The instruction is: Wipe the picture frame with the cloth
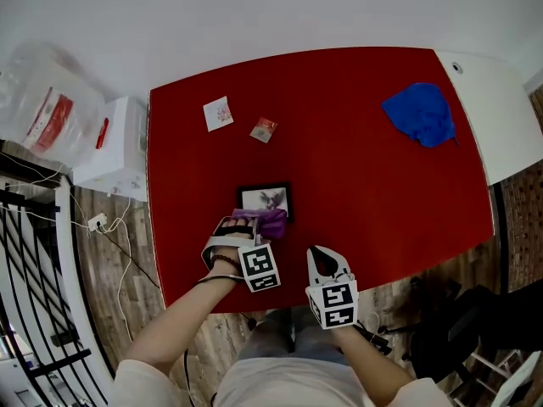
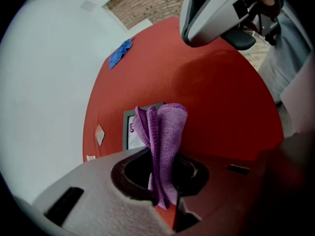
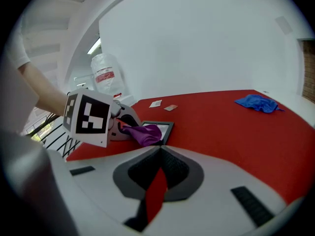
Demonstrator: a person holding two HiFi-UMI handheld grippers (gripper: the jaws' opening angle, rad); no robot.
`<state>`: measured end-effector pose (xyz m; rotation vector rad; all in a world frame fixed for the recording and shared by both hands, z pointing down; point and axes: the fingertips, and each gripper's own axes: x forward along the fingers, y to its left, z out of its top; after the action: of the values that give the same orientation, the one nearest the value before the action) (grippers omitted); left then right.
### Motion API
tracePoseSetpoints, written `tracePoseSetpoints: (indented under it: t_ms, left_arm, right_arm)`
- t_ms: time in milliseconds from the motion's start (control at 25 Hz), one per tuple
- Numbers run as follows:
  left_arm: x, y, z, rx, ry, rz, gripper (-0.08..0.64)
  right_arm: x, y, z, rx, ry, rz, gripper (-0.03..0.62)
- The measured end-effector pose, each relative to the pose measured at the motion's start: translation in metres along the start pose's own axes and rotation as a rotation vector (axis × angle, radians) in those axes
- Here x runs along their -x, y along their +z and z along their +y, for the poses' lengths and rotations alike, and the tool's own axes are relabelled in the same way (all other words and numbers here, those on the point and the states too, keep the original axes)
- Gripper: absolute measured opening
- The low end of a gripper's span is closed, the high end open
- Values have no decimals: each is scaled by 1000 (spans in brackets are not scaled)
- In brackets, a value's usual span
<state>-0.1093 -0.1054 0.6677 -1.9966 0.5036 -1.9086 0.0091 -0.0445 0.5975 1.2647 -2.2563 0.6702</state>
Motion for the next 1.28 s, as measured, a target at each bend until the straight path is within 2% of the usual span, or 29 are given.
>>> tracePoseSetpoints:
  t_ms: [240, 440, 720, 1040, 1280]
  left_arm:
    - [-12, -3, 61, 101, 79, 16, 61]
    - [-32, 1, 88, 90, 98, 47, 61]
    - [-31, 9, 61, 59, 66, 41, 61]
    - [0, 16, -1, -21, 42, -13, 61]
    - [11, 18, -10, -28, 50, -30, 61]
  right_arm:
    - [2, 3, -5, -1, -10, -6, 5]
    - [7, -1, -13, -8, -27, 2, 5]
    - [7, -8, -18, -18, -33, 8, 5]
    - [3, -4, -6, -8, -6, -2, 4]
    - [3, -7, -2, -6, 2, 4, 4]
